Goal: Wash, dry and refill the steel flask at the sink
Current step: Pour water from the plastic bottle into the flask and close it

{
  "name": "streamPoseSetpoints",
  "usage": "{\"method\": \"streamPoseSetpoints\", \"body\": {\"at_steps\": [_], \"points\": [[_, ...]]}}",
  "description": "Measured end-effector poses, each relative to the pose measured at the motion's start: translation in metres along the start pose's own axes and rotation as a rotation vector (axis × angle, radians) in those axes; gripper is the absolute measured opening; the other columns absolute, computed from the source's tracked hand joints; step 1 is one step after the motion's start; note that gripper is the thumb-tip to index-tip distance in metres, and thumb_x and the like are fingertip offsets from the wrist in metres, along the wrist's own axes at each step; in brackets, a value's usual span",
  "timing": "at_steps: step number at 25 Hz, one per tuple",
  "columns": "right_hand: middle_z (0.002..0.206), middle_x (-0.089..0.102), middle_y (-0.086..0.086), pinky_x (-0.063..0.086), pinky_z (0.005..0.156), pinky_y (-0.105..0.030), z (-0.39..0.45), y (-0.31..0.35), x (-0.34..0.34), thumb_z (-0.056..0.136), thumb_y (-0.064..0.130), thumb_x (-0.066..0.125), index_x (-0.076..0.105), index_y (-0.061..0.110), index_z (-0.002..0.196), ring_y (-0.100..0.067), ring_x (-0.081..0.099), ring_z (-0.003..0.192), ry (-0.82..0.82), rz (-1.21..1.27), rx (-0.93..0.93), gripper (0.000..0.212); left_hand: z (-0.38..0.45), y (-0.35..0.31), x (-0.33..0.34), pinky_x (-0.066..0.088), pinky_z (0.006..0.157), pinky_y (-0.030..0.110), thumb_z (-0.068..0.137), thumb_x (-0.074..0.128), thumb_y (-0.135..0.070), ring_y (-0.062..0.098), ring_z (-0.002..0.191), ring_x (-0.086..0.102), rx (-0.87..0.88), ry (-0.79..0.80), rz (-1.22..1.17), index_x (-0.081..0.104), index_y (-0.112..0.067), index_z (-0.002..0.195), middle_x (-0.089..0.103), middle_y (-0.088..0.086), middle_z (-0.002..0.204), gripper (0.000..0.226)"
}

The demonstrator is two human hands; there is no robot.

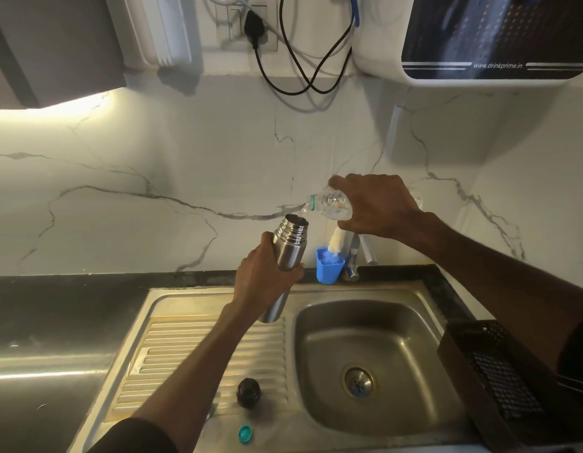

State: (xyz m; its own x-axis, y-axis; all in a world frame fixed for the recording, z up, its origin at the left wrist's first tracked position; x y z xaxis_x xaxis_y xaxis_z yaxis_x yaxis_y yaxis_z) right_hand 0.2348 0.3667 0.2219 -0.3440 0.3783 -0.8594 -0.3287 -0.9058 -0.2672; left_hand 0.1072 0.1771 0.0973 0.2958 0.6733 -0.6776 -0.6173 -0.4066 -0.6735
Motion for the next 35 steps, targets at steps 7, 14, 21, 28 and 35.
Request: {"method": "streamPoseSetpoints", "body": {"at_steps": [7,14,21,28,35], "points": [[0.116,0.070,-0.002,0.053,0.074,-0.035,0.005,0.000,0.003,0.082,0.057,0.075,0.047,0.024,0.143,-0.021,0.067,0.091,0.017,-0.022,0.003,0.074,0.003,0.006,0.001,0.050,0.069,0.032,0.075,0.085,-0.048,0.011,0.075,0.064,0.003,0.004,-0.006,0.046,-0.027,0.109,0.068,-0.009,0.093,0.056],[0.117,0.069,-0.002,0.055,0.076,-0.036,0.010,0.004,0.004,0.083,0.056,0.075,0.047,0.024,0.143,-0.021,0.066,0.091,0.042,-0.011,0.005,0.074,0.004,0.006,-0.004,0.038,0.058,0.021,0.077,0.086,-0.044,0.002,0.070,0.058,-0.004,0.004,-0.011,0.046,-0.026,0.109,0.065,-0.011,0.091,0.054],[0.124,0.068,-0.003,0.051,0.078,-0.033,0.015,0.006,0.007,0.085,0.055,0.075,0.045,0.023,0.147,-0.021,0.066,0.096,0.049,-0.011,0.001,0.076,0.008,0.012,-0.003,0.057,0.074,0.036,0.076,0.085,-0.047,0.014,0.078,0.067,0.009,-0.004,-0.008,0.047,-0.026,0.112,0.069,-0.008,0.096,0.057],[0.127,0.066,-0.004,0.053,0.084,-0.036,0.015,0.010,0.007,0.086,0.055,0.075,0.044,0.023,0.148,-0.023,0.066,0.100,0.062,0.003,0.006,0.077,0.006,0.015,-0.005,0.056,0.073,0.036,0.076,0.085,-0.048,0.014,0.077,0.065,-0.001,-0.005,-0.006,0.047,-0.026,0.110,0.067,-0.009,0.093,0.056],[0.128,0.065,-0.001,0.049,0.079,-0.031,0.013,0.013,0.005,0.087,0.055,0.073,0.043,0.024,0.148,-0.020,0.065,0.102,0.067,0.002,0.009,0.076,0.004,0.015,-0.006,0.058,0.075,0.040,0.074,0.083,-0.052,0.017,0.078,0.066,-0.012,0.003,-0.005,0.046,-0.027,0.107,0.067,-0.011,0.091,0.056]]}}
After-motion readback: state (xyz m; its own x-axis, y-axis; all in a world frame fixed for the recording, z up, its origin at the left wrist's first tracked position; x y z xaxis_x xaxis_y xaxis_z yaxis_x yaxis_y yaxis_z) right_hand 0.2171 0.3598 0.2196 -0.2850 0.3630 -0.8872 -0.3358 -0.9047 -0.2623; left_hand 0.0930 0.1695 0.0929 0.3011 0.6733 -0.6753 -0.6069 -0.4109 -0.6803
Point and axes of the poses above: each hand's wrist, its own z-axis towards the middle knuckle, its own x-axis out of the palm, y = z × x, the point moved 1 cm from there along z, towards the middle knuckle
